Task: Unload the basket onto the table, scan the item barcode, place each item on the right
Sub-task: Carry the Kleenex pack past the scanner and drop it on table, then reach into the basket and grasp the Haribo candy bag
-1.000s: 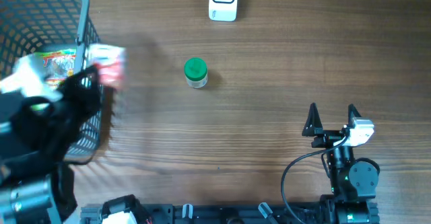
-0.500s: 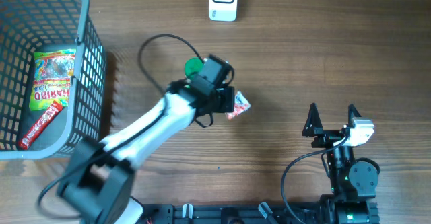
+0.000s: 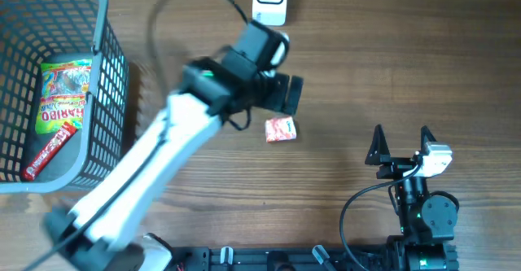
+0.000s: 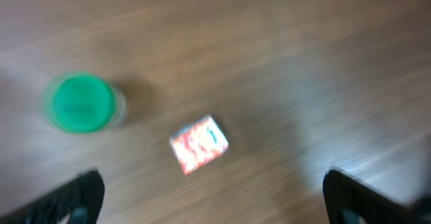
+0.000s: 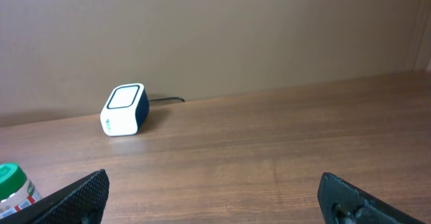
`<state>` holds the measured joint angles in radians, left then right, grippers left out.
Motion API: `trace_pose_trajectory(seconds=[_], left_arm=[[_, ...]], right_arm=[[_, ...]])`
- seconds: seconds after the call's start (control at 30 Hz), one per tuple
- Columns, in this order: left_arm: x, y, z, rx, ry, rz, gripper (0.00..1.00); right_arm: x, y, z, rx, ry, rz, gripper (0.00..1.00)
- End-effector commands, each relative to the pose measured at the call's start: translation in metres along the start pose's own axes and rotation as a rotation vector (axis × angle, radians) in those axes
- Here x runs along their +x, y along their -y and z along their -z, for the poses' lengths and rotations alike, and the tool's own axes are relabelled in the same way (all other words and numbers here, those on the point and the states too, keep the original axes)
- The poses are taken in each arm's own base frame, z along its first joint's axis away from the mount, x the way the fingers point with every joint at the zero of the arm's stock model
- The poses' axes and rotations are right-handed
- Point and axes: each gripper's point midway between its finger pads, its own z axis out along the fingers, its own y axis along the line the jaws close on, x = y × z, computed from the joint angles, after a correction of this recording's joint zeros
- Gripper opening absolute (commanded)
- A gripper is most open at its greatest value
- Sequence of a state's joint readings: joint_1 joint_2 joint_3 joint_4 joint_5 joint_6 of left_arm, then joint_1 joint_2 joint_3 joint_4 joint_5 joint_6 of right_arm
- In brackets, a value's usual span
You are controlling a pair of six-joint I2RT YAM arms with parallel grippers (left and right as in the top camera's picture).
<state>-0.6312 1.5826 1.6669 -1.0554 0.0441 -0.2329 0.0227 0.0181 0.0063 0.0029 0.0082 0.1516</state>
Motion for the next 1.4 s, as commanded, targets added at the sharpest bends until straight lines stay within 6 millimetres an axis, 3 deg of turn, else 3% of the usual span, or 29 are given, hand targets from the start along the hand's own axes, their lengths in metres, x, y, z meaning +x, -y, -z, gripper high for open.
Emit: trace_pose_trajectory(seconds=[0.0, 0.1, 0.13, 0.17, 0.23, 0.33, 0.43, 0.53, 0.67, 0.73, 1.0, 1.37], left_arm=[[-0.051, -0.041, 0.129, -0.18, 0.318, 0.014, 1.0], [-0.051, -0.119, 0.201, -0.413, 0.506, 0.314, 1.0], [-0.044, -0.14, 0.215, -0.457, 0.536, 0.414, 1.0], [-0.028, -0.175, 0.234, -0.522, 0.569, 0.585, 1.0], [-0.005, -0.214, 0.249, -0.59, 0.579, 0.773, 1.0], [0.02, -0.26, 0.25, -0.605, 0.54, 0.953, 1.0], [0.057, -0.319, 0.234, -0.657, 0.46, 1.167, 1.0], [0.088, -0.363, 0.214, -0.738, 0.364, 1.269, 1.0], [0.111, -0.407, 0.166, -0.762, 0.234, 1.355, 1.0], [0.123, -0.43, 0.128, -0.761, 0.159, 1.424, 1.0], [0.16, -0.467, 0.045, -0.768, 0.016, 1.562, 1.0], [0.192, -0.482, -0.022, -0.723, 0.013, 1.594, 1.0]], right_arm=[[-0.002, 0.002, 0.0, 0.008, 0.008, 0.014, 1.0], [-0.002, 0.002, 0.0, 0.008, 0.008, 0.014, 1.0], [-0.002, 0.002, 0.0, 0.008, 0.008, 0.014, 1.0], [-0.002, 0.002, 0.0, 0.008, 0.008, 0.014, 1.0], [-0.002, 0.002, 0.0, 0.008, 0.008, 0.014, 1.0], [-0.002, 0.002, 0.0, 0.008, 0.008, 0.014, 1.0], [-0.002, 0.002, 0.0, 0.008, 0.008, 0.014, 1.0], [-0.002, 0.002, 0.0, 0.008, 0.008, 0.014, 1.0], [-0.002, 0.002, 0.0, 0.008, 0.008, 0.014, 1.0], [-0.002, 0.002, 0.0, 0.008, 0.008, 0.014, 1.0], [-0.002, 0.002, 0.0, 0.008, 0.008, 0.014, 1.0], [-0.002, 0.002, 0.0, 0.008, 0.008, 0.014, 1.0]])
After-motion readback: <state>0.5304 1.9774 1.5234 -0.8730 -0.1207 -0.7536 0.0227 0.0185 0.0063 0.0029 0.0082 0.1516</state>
